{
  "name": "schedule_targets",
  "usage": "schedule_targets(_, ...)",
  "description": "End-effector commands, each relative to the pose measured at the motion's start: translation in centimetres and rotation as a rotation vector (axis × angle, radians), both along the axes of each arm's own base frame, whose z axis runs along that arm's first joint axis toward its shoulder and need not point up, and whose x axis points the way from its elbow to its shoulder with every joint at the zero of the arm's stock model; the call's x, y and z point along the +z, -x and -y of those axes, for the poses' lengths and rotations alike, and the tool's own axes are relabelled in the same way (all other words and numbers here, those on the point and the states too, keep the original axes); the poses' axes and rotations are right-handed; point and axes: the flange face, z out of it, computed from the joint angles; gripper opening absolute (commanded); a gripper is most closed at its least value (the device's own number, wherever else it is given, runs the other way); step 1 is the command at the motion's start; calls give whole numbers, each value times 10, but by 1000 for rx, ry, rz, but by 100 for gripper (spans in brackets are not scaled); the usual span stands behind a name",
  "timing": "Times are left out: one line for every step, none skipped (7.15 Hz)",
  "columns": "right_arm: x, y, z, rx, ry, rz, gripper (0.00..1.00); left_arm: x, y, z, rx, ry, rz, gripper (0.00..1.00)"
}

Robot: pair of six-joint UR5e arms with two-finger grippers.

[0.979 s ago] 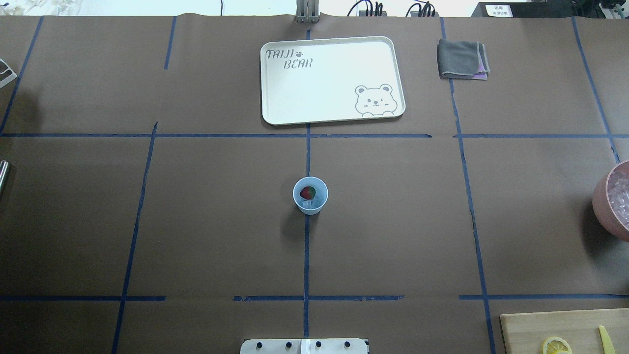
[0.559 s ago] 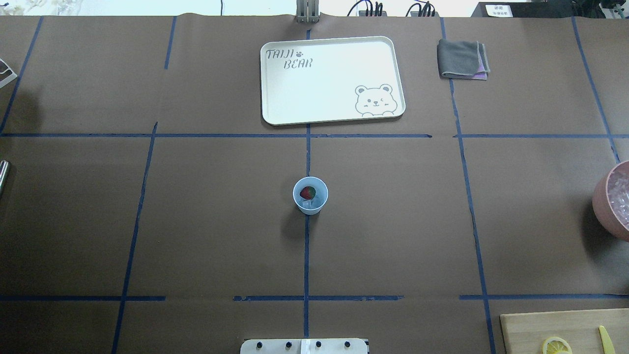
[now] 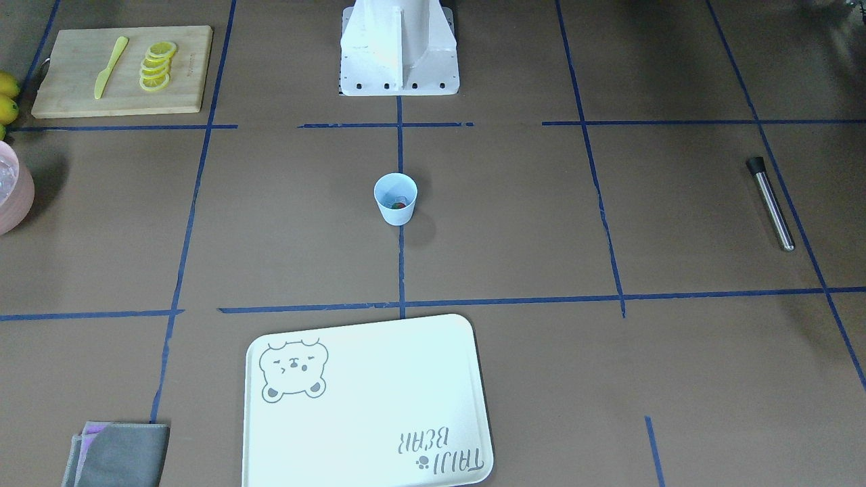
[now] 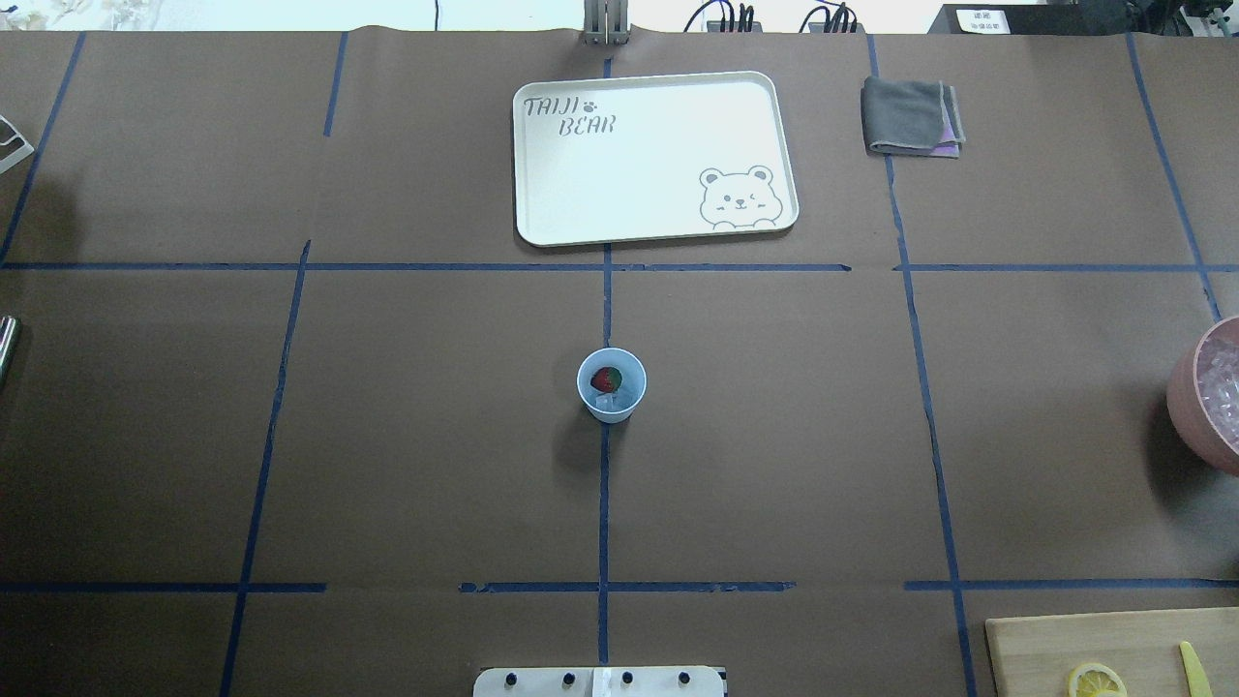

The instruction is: Mash ice and strawberries in cup

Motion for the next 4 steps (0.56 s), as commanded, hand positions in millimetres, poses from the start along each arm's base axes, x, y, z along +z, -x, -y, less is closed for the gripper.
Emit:
schedule_targets(-1, 1, 1, -2, -3, 0, 100, 0, 0, 0, 1, 0, 0, 100)
schedule_targets(-1, 1, 0, -2, -1, 0, 100, 0, 0, 0, 1, 0, 0, 100)
schedule_targets(-1, 2, 1, -4, -3, 0, 100, -1, 0, 0, 1, -2, 0, 100)
schedule_targets(0, 2, 0, -4, 0, -1, 100, -2, -1, 0, 2, -5, 0, 100)
